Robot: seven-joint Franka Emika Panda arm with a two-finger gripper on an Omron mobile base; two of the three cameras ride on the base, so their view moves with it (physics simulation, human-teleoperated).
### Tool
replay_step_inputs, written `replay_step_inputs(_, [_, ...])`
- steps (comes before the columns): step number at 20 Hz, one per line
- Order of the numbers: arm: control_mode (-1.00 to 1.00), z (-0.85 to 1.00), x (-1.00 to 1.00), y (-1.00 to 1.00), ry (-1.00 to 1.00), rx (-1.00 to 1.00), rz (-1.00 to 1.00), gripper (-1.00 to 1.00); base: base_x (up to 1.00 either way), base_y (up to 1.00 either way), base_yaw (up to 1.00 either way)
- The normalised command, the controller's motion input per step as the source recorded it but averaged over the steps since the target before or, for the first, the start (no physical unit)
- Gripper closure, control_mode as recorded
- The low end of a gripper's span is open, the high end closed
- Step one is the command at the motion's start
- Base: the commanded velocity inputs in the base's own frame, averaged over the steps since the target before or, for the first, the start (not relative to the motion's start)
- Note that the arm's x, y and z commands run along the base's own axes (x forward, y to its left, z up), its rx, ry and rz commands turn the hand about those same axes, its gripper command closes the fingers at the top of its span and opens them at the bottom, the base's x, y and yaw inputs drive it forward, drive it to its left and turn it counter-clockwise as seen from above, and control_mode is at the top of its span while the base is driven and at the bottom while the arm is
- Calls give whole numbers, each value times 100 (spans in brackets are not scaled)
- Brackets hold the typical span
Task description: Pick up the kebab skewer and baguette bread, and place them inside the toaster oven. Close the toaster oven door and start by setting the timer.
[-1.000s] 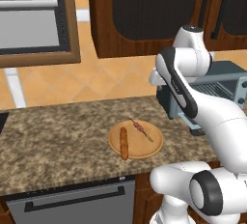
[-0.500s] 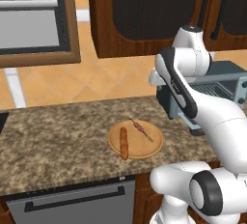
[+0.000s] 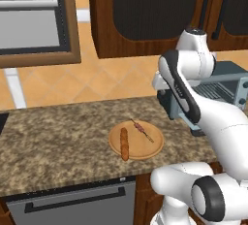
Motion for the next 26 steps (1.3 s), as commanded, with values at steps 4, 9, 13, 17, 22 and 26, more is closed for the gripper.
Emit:
replay_step_inputs(4, [-100, -48, -57, -54, -9, 0, 0, -100, 0, 0, 0])
replay_step_inputs(9, [-100, -54, -11, -9, -12, 0, 5, -100, 0, 0, 0])
replay_step_inputs(13, [-100, -36, 5, -62, -23, 0, 5, -100, 0, 0, 0])
replay_step_inputs(17, [-100, -12, 19, -78, -34, 0, 9, -100, 0, 0, 0])
replay_step_inputs(22, [-100, -7, 33, -81, -32, 6, 4, -100, 0, 0, 0])
replay_step_inputs(26, [-100, 0, 53, -76, -27, 12, 0, -100, 0, 0, 0])
